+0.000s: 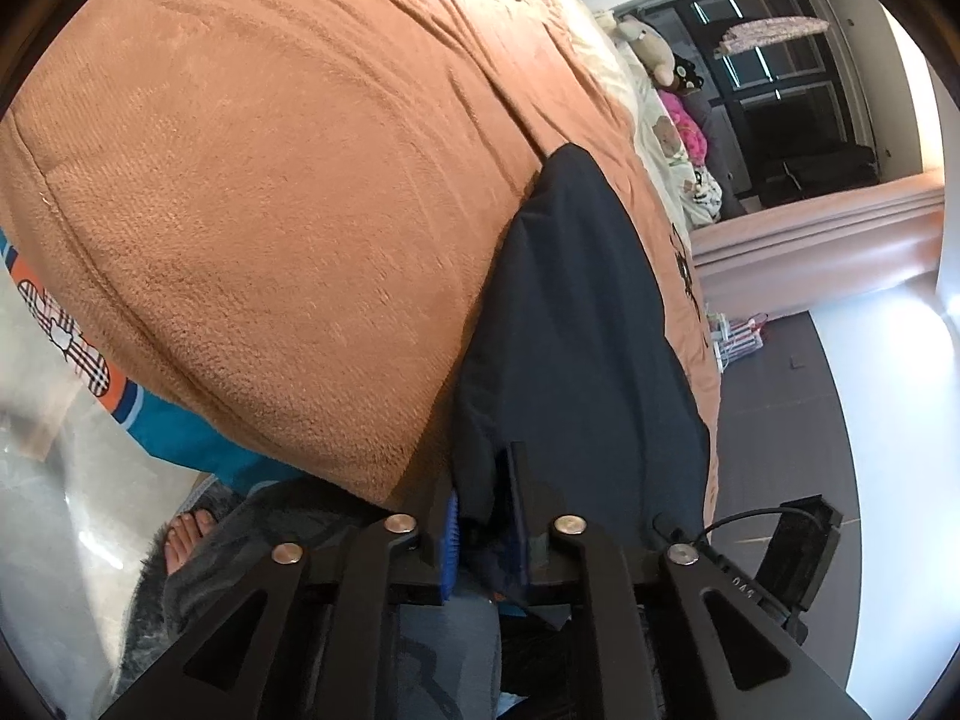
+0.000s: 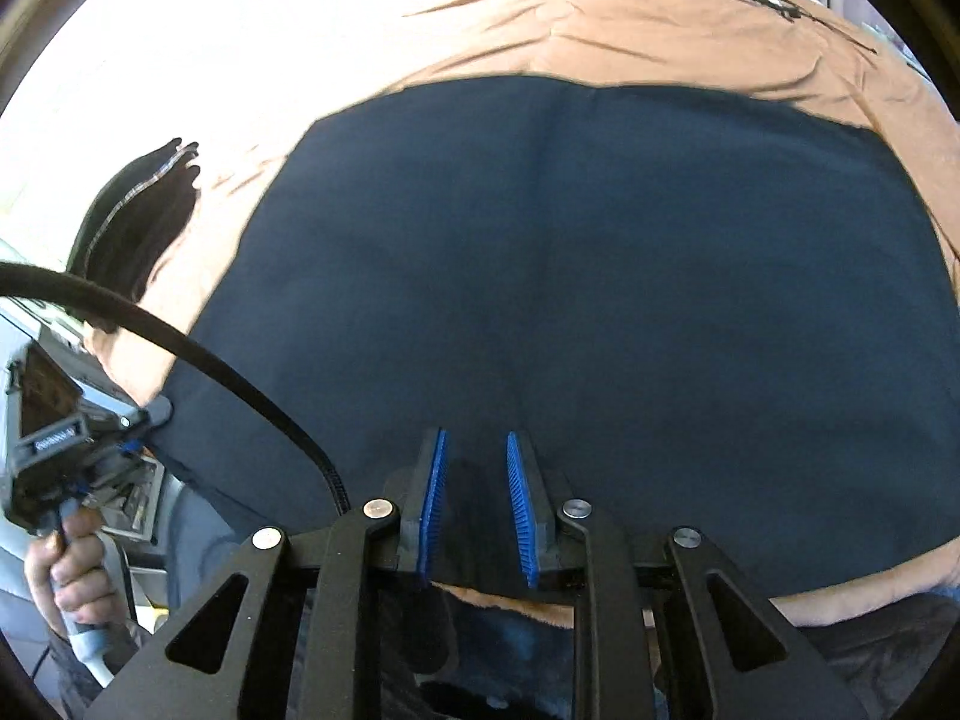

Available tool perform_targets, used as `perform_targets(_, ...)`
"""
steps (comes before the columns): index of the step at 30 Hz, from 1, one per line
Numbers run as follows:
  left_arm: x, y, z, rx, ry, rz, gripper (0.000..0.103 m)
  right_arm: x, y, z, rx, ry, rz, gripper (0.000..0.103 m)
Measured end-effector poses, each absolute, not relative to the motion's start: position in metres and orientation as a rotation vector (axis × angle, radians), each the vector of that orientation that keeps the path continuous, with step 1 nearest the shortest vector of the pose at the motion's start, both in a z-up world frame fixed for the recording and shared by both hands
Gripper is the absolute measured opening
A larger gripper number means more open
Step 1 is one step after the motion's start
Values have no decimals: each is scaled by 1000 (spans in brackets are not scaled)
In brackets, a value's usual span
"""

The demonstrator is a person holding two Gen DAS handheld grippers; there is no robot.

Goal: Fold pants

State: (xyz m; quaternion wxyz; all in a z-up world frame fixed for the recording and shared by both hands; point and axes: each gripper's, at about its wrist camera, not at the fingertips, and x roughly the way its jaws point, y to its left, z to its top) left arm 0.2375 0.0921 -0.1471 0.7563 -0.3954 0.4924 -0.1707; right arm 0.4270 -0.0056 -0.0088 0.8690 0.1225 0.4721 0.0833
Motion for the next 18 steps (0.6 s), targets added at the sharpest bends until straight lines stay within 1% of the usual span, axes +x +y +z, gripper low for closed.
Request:
perform_targets(4,240,91,-147,-875,1064,-368,22,445,-7,-9,249,982,160,19)
perform_targets(10,245,84,-152,-890,1072,-347,22,475,-17,-25,264,1002,123,18)
perform_targets(18,249,82,-150,-900,1064,-316,22,520,-27,-23,260,1015,126,18)
